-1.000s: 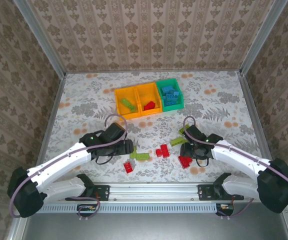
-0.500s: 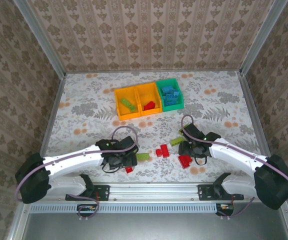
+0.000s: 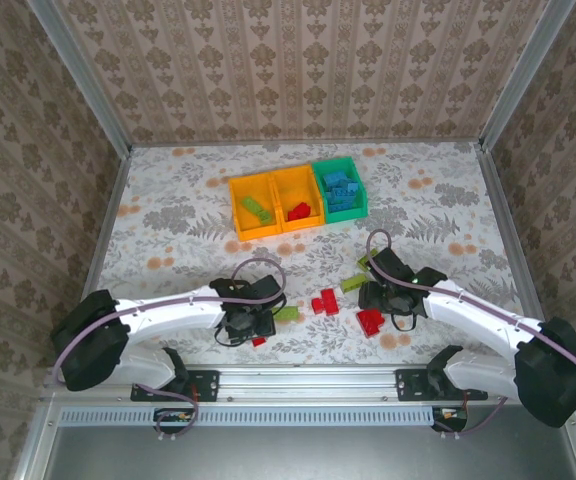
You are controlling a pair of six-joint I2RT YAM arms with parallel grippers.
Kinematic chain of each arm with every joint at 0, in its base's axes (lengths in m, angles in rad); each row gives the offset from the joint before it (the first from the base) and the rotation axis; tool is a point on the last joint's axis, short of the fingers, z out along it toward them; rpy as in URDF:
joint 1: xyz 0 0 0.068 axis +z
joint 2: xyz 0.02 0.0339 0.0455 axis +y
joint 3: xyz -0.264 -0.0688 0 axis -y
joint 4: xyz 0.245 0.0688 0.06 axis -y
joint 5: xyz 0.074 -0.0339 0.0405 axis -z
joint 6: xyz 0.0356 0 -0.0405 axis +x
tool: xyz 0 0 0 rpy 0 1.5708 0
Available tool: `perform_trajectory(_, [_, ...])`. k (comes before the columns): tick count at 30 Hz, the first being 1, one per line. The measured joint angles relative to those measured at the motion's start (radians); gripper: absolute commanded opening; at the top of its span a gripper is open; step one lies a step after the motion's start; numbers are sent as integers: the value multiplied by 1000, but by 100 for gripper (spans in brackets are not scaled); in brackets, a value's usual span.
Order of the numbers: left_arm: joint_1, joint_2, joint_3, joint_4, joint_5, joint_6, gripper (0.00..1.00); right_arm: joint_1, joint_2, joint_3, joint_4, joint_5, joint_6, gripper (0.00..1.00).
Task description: Sort the legos into containers by color
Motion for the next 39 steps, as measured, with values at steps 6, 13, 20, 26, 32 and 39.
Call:
perform_trajectory(6, [-1,7,0,6,13,-9,46,-7,-7,-15,3,0,-2,65])
perform_trajectory(13, [-1,9,3,6,14,-10,32,-15,-13,-25,7,0,-4,65])
perform_trajectory(20, [9,8,7,-9,8,9,27,-18,-25,-26,7,0,-8,65])
perform_trajectory(26, [74,-33,99,-147,-52,91,27,-18,-45,-26,7,0,-22,65])
perform_trajectory(32, [174,-19,375,-216,-130,261,27,-18,-83,-35,8,0,-21,64])
perform_trajectory(39, [294,225,672,-128,-132,510,26,-17,-122,-39,21,-21,-20,63])
